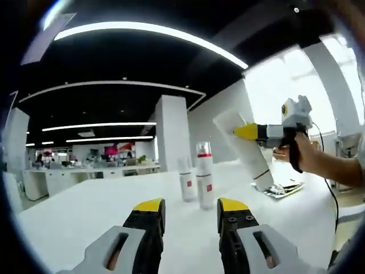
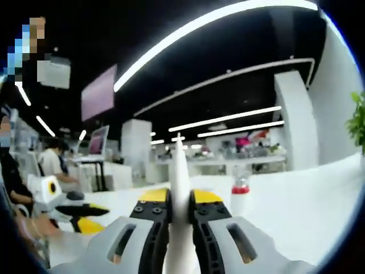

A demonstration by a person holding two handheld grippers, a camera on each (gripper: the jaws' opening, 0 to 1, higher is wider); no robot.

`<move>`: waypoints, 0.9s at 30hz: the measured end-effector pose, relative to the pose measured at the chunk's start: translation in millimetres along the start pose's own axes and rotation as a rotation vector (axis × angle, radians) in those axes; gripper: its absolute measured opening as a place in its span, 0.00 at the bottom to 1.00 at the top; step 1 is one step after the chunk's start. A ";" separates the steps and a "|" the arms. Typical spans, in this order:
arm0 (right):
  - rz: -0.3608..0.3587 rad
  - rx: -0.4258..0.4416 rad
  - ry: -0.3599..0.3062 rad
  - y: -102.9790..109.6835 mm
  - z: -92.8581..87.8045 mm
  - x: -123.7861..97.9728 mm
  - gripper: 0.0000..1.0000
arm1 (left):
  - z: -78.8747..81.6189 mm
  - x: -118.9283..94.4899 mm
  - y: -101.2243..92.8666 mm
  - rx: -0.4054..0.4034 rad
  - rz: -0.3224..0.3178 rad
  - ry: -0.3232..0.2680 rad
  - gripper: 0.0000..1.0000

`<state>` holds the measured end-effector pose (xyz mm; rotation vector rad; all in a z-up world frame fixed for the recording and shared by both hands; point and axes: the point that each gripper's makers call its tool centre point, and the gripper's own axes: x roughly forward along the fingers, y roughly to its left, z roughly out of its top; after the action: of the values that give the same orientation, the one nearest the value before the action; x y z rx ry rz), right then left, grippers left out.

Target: Arrange the skincare products in the storage area until every visible bottle or jar stands upright without overlapping.

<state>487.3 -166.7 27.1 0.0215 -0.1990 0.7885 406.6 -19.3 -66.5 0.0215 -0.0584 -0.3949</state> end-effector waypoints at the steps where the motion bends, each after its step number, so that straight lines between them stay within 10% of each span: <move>1: 0.002 -0.019 0.000 -4.2 -3.6 4.7 0.12 | -1.5 -0.7 -0.9 -0.003 -0.006 0.007 0.37; 7: 0.085 -0.018 -0.035 -9.0 -20.1 17.9 0.11 | -7.5 -9.9 -1.5 0.044 0.012 0.025 0.37; 22: 0.029 0.147 -0.081 -38.4 -30.5 -5.0 0.10 | -8.4 -10.7 -5.0 0.088 0.015 0.033 0.37; 27: 0.083 0.167 -0.149 -17.6 -7.4 -4.9 0.10 | 0.4 -5.5 -20.1 -0.062 -0.051 0.003 0.38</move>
<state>497.6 -181.9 19.9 0.2315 -0.2761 0.8858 393.8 -35.8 -67.0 -0.0376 -0.0427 -0.4473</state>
